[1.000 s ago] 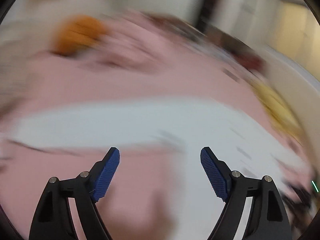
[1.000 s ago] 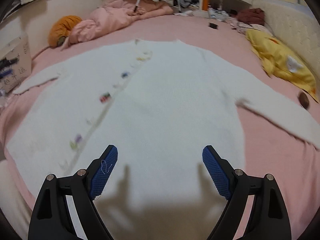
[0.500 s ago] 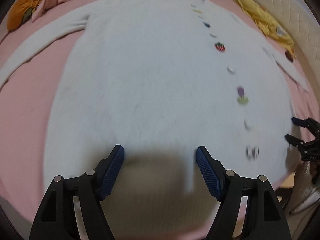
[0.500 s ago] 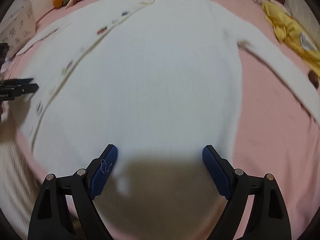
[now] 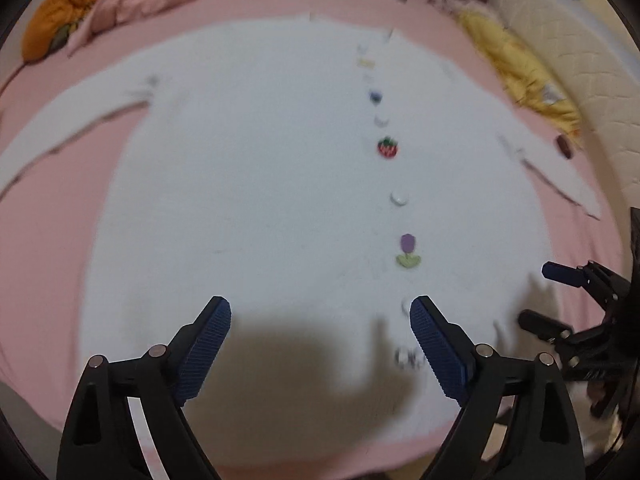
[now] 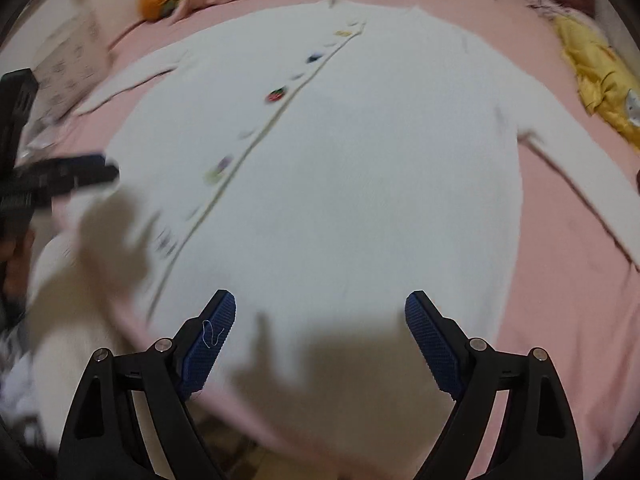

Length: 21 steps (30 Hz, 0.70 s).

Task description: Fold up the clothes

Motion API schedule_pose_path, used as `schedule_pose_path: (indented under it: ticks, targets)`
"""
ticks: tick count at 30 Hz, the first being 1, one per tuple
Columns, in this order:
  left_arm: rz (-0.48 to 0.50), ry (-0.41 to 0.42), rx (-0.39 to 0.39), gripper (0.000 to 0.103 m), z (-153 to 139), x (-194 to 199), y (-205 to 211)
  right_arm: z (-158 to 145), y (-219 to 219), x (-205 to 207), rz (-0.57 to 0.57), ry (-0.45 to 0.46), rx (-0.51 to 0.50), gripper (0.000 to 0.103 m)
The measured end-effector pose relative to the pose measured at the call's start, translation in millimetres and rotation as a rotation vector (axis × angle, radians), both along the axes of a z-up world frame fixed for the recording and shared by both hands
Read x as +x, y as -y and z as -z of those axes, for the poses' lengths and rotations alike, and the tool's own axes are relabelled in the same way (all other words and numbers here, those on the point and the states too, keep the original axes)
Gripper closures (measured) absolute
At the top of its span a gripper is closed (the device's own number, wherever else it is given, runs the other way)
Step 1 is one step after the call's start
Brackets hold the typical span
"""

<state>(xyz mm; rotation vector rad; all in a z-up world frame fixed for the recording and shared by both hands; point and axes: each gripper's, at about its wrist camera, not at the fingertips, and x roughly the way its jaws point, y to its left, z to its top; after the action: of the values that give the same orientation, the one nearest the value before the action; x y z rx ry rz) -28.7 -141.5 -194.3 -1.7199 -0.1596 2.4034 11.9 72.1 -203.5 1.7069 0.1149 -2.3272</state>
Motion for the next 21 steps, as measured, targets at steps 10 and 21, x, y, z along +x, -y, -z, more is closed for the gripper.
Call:
schedule_pose_path:
  ticks: [10, 21]
  targets:
    - [0.017, 0.142, -0.073, 0.012, 34, 52, -17, 29, -22, 49, -0.074, 0.055, 0.094, 0.016]
    - [-0.031, -0.011, 0.057, 0.012, -6, 67, -44, -57, -174, 11, 0.333, -0.196, -0.458, 0.016]
